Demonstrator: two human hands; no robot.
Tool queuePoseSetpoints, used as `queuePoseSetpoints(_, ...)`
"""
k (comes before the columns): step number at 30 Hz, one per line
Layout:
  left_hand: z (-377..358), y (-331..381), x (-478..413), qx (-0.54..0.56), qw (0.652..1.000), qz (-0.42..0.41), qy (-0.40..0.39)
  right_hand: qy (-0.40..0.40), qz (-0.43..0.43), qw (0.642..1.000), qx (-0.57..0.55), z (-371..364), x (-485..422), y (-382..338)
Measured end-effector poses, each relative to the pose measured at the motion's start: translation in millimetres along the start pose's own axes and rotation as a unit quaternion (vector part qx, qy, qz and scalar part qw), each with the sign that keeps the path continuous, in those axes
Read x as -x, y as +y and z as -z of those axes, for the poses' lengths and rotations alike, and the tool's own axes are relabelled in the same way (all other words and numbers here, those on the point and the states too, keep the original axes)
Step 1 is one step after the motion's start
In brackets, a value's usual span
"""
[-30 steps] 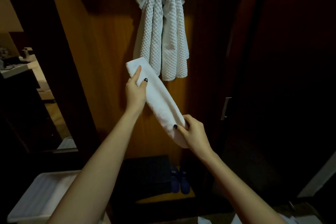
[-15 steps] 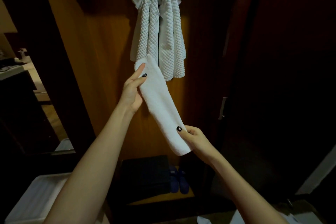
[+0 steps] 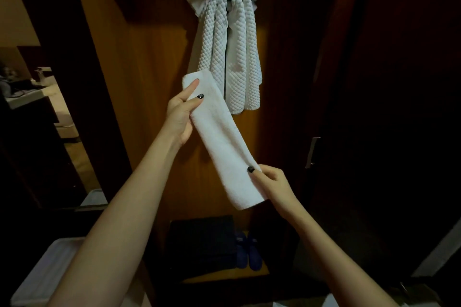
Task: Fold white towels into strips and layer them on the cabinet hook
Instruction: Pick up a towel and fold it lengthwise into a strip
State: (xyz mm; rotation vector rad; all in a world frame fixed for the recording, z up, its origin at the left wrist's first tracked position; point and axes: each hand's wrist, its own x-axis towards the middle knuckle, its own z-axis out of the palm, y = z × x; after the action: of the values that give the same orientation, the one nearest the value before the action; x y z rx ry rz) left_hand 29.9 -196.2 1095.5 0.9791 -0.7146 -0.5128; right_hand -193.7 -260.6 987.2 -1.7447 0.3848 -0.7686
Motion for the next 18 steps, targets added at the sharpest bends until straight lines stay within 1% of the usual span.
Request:
queuePoseSetpoints(2, 2.6, -2.6, -1.3, -0.051, 0.998, -0.027, 0.036, 0.039, 0.020, 0.998, 0.040, -1.1, -0.5, 0.6)
queuePoseSetpoints(6, 3.0, -10.1, -3.8, -0.123, 0.987, -0.058, 0.082, 0.083, 0.042, 0.989, 0.113, -3.0, -4.0, 3.7)
queuePoseSetpoints(10, 0.6, -14.9, -6.9, -0.128, 0.986, -0.066, 0.086, 0.114, 0.037, 0.987, 0.110, 0.1, -6.1, 9.5)
queuePoseSetpoints(12, 0.8, -17.2, -7.8, -0.119, 0.987, -0.063, 0.084, 0.136, 0.020, 0.987, 0.078, 3.5, -7.2, 12.1)
queuePoseSetpoints(15, 3.7, -20.7, -9.2, -0.105, 0.989, -0.050, 0.089, 0.116, -0.018, 0.993, 0.030, 8.8, -8.0, 12.6)
queuePoseSetpoints(18, 8.1, -25.3, -9.9, -0.103, 0.989, -0.038, 0.099, 0.069, -0.005, 0.997, 0.020, 12.0, -5.9, 11.5)
